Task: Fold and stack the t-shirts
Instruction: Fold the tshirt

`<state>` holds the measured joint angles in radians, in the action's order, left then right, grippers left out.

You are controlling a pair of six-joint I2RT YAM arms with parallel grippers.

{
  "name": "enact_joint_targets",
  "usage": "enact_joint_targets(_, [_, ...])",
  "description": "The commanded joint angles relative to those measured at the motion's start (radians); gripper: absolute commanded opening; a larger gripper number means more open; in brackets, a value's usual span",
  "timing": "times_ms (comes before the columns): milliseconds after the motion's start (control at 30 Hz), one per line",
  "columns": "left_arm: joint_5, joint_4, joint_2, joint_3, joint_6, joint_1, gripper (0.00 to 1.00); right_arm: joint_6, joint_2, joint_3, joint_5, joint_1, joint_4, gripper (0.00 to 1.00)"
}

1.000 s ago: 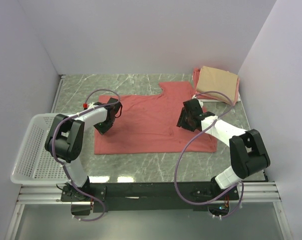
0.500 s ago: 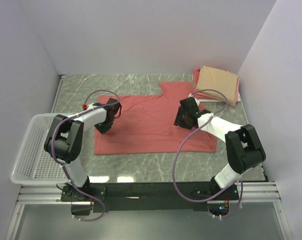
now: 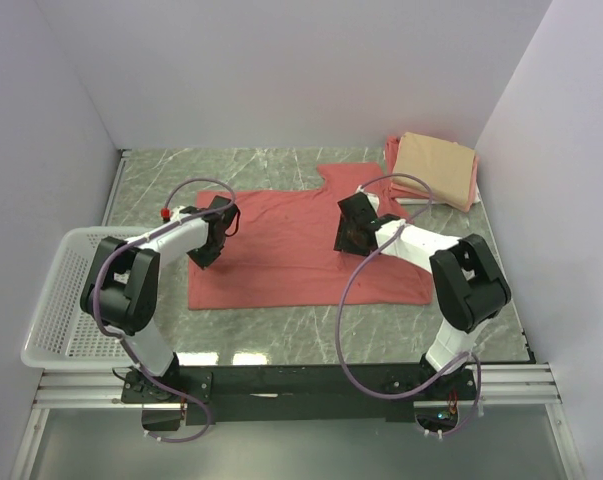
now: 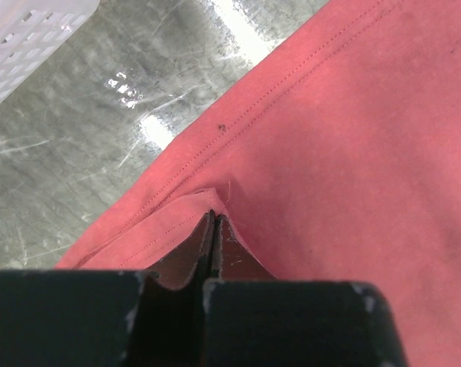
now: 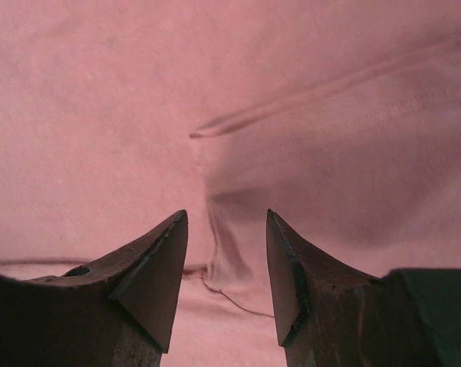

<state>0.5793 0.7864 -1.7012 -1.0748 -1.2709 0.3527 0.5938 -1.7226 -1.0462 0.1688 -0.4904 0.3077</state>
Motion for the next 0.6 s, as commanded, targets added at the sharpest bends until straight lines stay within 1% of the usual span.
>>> enact_joint_targets(0, [-0.002, 0.007, 0.046, 0.007, 0.007, -0.004, 0.01, -0.012, -0.035, -0.066, 0.078, -0.026, 0.011, 0.52])
enact_joint_targets(233, [-0.012, 0.001, 0.054, 0.015, 0.01, -0.003, 0.01, 0.001, -0.1, -0.12, 0.176, -0.042, 0.045, 0.5])
enact_joint_targets(400, [-0.015, -0.004, 0.057, 0.022, 0.008, -0.003, 0.01, 0.006, -0.13, -0.167, 0.211, -0.045, 0.059, 0.5])
enact_joint_targets(500, [-0.016, -0.007, 0.057, 0.021, 0.01, -0.003, 0.01, 0.0, -0.149, -0.192, 0.215, -0.046, 0.07, 0.48])
enact_joint_targets(567, [-0.016, -0.006, 0.057, 0.018, 0.01, -0.003, 0.01, 0.0, -0.16, -0.202, 0.219, -0.048, 0.074, 0.45])
